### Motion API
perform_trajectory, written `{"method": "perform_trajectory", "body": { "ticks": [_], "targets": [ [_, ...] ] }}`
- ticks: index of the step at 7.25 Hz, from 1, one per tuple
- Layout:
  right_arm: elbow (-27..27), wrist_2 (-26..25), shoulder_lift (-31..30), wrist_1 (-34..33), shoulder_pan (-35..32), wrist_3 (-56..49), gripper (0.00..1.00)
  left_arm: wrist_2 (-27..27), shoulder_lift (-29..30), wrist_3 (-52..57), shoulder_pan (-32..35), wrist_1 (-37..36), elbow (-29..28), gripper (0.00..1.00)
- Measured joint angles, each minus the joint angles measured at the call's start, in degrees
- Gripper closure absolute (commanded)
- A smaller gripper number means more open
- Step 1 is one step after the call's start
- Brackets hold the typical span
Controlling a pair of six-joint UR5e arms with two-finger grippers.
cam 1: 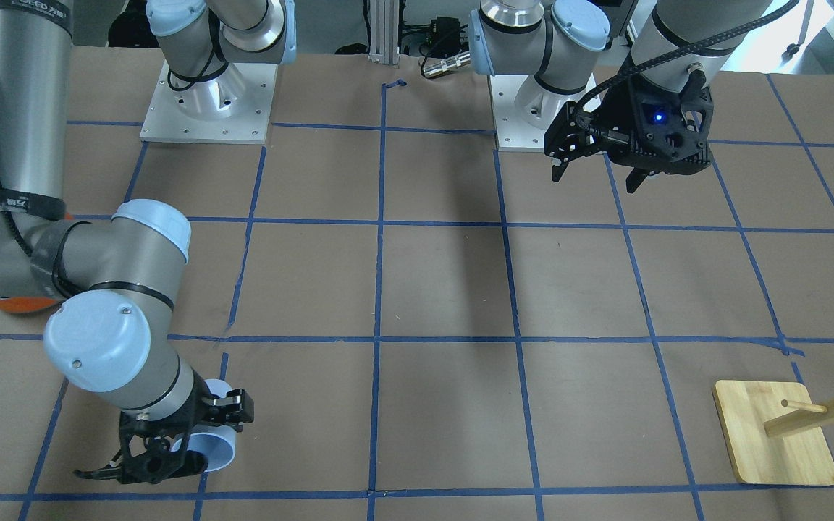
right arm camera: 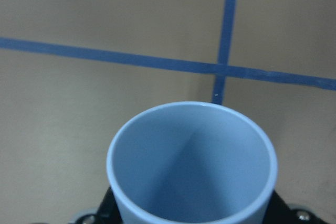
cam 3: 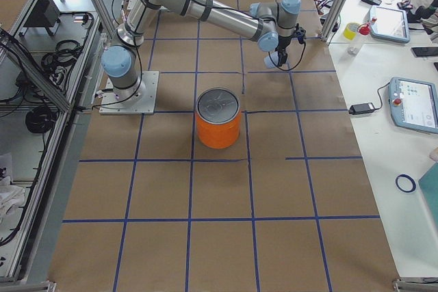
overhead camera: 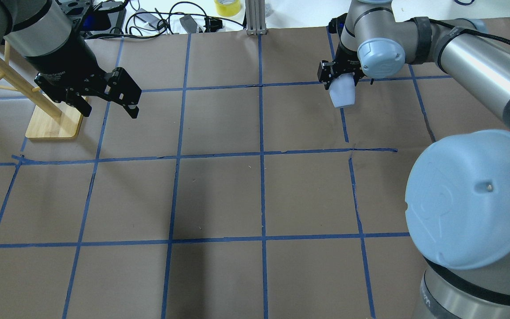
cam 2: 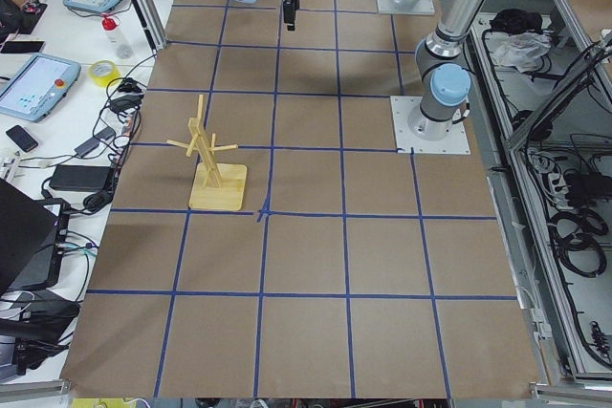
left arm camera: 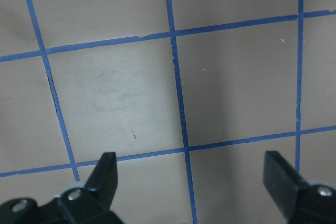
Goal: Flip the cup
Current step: 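Carry the cup with the right gripper toward the left gripper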
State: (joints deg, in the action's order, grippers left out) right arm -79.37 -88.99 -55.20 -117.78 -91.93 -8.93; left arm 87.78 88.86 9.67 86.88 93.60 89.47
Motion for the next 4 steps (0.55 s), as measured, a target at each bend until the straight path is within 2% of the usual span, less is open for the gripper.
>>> {"method": "perform_trajectory", "body": {
  "ticks": [4],
  "targets": [
    [-2.04, -1.43, -4.35, -0.6, -11.5, -19.27, 1.0, -0.01, 0.0, 0.0, 0.03, 0.0, 0.0, 0.0]
  ]
}}
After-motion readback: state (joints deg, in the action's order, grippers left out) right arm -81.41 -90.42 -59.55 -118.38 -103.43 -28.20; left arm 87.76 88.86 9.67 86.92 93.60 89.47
